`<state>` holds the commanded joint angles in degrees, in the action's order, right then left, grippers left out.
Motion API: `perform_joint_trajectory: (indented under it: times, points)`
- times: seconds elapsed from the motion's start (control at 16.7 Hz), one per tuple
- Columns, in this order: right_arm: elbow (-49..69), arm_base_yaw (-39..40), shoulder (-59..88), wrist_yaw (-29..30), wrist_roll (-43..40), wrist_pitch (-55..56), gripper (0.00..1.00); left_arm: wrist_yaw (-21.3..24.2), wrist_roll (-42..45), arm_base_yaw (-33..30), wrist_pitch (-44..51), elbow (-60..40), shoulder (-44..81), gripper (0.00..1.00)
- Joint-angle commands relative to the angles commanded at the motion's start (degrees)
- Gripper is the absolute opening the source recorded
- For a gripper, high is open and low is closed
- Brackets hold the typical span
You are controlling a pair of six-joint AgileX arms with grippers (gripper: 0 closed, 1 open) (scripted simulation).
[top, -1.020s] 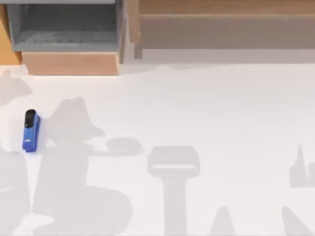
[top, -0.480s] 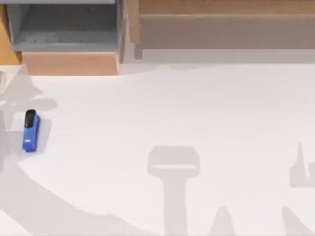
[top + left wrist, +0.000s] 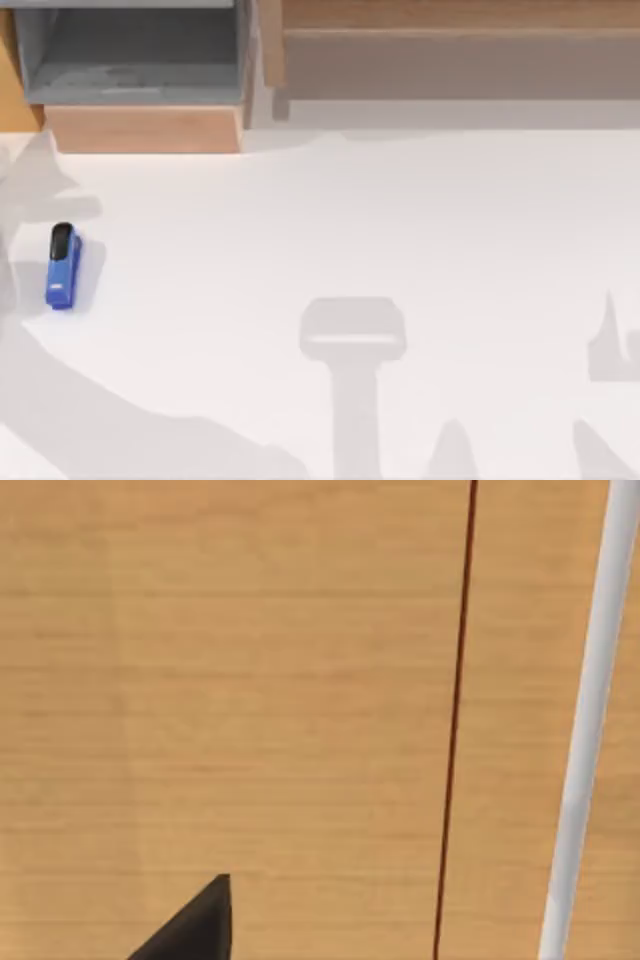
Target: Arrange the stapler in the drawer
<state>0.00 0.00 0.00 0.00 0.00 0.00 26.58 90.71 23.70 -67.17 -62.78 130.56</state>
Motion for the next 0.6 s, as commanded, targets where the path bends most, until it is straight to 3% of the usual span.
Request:
perform_joint_trajectory:
  times: [0.6]
  points:
    - [0.0, 0.0, 0.0, 0.0, 0.0, 0.0, 1.00, -1.4, 0.0, -1.2, 3.3, -6.8, 3.2, 1.00]
